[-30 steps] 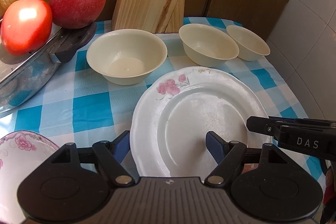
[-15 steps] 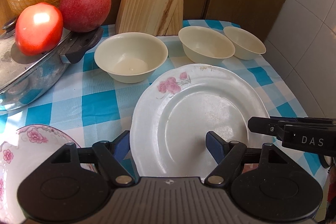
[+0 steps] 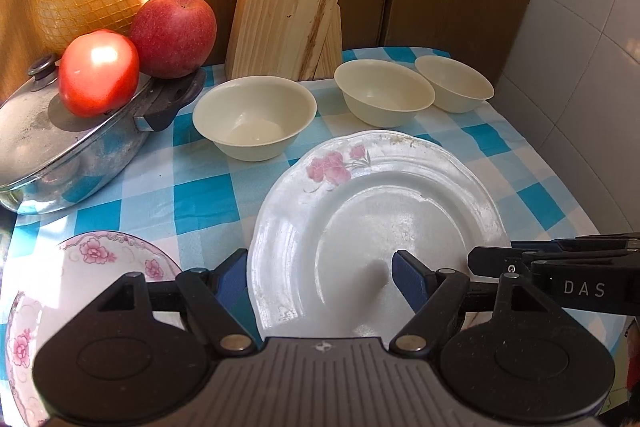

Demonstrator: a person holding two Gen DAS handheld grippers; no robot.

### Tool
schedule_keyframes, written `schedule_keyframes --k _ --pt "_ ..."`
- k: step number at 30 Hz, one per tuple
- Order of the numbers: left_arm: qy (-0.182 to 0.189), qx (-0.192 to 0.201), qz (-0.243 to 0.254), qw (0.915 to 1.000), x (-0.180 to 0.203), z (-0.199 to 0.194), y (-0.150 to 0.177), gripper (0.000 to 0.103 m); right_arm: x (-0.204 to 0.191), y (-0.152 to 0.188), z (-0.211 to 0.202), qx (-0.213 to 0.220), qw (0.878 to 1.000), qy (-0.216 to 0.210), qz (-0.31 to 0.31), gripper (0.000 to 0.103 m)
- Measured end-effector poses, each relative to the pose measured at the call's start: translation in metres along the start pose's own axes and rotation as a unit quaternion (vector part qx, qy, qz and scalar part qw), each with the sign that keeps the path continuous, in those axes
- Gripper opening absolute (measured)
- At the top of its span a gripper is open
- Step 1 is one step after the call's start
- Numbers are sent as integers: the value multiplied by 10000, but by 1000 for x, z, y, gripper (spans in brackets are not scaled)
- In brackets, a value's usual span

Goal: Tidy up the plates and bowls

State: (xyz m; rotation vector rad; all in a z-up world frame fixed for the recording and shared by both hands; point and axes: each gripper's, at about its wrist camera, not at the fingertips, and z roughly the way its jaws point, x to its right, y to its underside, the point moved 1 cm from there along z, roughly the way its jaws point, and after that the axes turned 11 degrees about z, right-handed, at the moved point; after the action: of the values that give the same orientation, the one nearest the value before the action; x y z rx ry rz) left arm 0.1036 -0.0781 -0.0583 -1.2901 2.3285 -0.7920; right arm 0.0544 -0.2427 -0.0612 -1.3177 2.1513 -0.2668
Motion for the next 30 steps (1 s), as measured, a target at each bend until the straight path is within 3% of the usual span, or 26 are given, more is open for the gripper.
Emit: schedule_keyframes --k 18,30 --pt "-107 35 331 9994 21 -24 27 70 5 37 -17 -224 9997 -17 -19 39" --pt "-81 -275 419 9987 31 -27 57 71 -1 65 -31 -135 9992 116 -367 40"
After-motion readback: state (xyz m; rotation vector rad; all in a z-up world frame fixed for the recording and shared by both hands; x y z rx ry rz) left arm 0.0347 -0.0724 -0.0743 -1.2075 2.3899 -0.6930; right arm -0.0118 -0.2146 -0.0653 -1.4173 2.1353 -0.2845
